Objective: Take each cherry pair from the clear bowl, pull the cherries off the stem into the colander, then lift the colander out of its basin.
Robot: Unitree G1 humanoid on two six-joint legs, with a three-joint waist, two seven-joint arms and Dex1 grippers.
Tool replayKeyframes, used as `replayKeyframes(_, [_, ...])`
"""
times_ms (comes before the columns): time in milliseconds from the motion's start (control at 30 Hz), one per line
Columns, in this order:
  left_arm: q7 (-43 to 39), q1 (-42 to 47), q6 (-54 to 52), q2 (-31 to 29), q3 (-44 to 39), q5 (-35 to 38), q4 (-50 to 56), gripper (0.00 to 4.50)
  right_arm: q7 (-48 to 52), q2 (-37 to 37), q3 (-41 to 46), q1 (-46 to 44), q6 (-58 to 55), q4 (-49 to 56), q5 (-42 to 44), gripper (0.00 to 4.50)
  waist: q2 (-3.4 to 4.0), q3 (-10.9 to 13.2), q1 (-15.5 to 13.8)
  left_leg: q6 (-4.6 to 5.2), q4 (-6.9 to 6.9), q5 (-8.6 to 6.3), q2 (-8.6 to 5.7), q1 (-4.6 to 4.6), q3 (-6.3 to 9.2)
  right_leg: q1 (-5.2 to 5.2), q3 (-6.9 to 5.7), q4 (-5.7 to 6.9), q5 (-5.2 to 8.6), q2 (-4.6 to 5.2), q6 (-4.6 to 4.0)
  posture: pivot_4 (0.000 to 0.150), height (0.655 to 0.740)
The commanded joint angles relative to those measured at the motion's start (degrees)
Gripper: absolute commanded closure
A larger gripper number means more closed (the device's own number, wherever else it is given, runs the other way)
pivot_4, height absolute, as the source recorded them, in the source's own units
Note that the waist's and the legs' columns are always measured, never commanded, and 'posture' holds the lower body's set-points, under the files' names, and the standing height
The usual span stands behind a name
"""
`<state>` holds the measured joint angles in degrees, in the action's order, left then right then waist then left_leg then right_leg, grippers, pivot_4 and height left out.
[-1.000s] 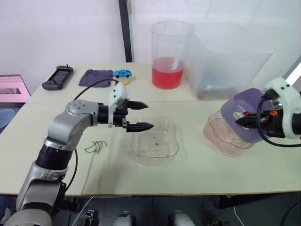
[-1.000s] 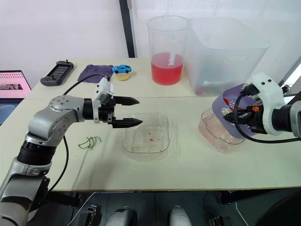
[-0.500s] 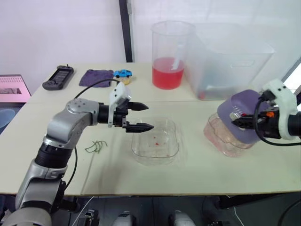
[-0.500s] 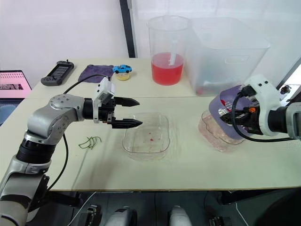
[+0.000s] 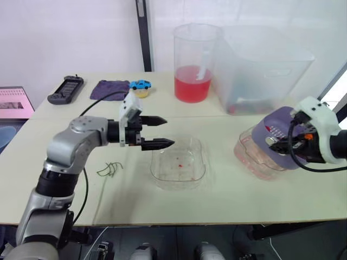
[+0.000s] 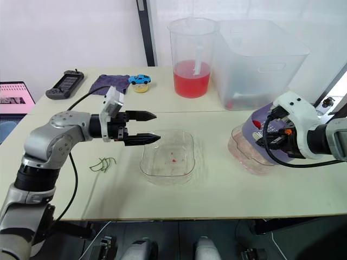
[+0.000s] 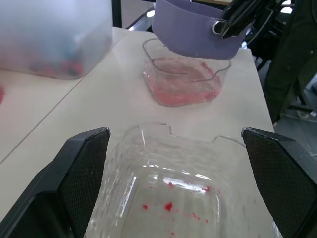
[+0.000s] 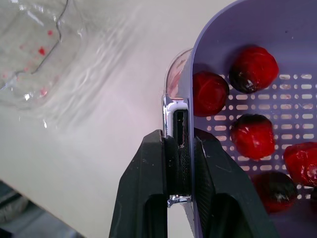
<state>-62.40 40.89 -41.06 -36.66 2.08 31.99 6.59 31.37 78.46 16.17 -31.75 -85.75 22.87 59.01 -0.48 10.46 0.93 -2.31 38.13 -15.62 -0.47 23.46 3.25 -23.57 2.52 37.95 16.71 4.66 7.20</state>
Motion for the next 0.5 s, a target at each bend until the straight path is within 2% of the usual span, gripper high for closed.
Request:
replayKeyframes(33, [1.66,-0.93,-0.06,-1.48,-3.51,1.09,2.5,0.0,6.0,2.5,-5.38,-6.85,6.12,-0.33,-3.0,4.31,0.02,0.01,0.11,0.0,0.0,0.0,0.0,0.0,-0.01,-0.01,0.01,0.0,0.0,0.0,0.0,0.15,0.7337])
replayKeyframes(133, [3.07,-4.73,0.05,-2.34,-5.9,1.97,4.89,0.0,14.79,1.42,-17.97,-17.94,13.16,-2.41,-10.52,4.31,0.1,0.04,0.3,0.0,-0.03,0.0,0.03,-0.02,-0.01,-0.04,0.04,-0.01,0.0,-0.01,0.0,0.15,0.7337])
replayKeyframes(267, [3.47,-8.55,2.16,-3.26,-8.06,2.36,6.59,0.0,24.65,-2.15,-30.27,-28.52,20.15,-6.67,-20.55,4.31,0.08,0.07,0.21,-0.01,-0.08,0.0,0.03,0.0,-0.04,-0.08,0.02,-0.06,0.0,-0.01,0.0,0.15,0.7337])
replayKeyframes(367, [5.33,-12.97,3.05,-4.47,-11.64,1.96,7.59,0.0,34.64,-11.16,-42.23,-38.29,31.62,-15.31,-32.5,4.31,0.09,0.08,0.41,-0.01,-0.06,0.0,0.02,0.0,-0.09,-0.08,0.05,-0.06,0.0,0.01,0.0,0.15,0.7337])
replayKeyframes(500, [8.15,-16.93,2.1,-5.23,-14.54,2.91,11.22,0.0,42.09,-20.72,-49.42,-43.33,44.2,-31.08,-43.52,4.31,0.05,0.1,0.9,-0.01,-0.1,0.0,0.04,0.03,-0.08,-0.16,0.03,0.0,0.0,-0.02,0.0,0.15,0.7337])
